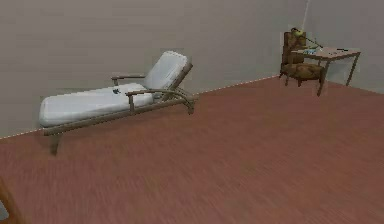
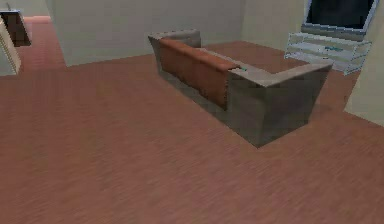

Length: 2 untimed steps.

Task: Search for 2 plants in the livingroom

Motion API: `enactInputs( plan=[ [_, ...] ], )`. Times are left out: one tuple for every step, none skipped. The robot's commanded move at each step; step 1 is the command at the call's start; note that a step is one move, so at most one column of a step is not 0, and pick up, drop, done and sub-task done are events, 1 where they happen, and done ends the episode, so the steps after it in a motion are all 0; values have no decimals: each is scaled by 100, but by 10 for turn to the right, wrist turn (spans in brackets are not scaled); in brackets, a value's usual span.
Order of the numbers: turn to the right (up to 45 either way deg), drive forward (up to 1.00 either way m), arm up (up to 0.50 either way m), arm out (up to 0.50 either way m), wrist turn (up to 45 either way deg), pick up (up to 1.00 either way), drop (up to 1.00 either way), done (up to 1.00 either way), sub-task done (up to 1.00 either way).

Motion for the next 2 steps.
enactInputs(
  plan=[
    [0,60,0,0,0,0,0,0,0],
    [-300,0,0,0,0,0,0,0,0]
  ],
)
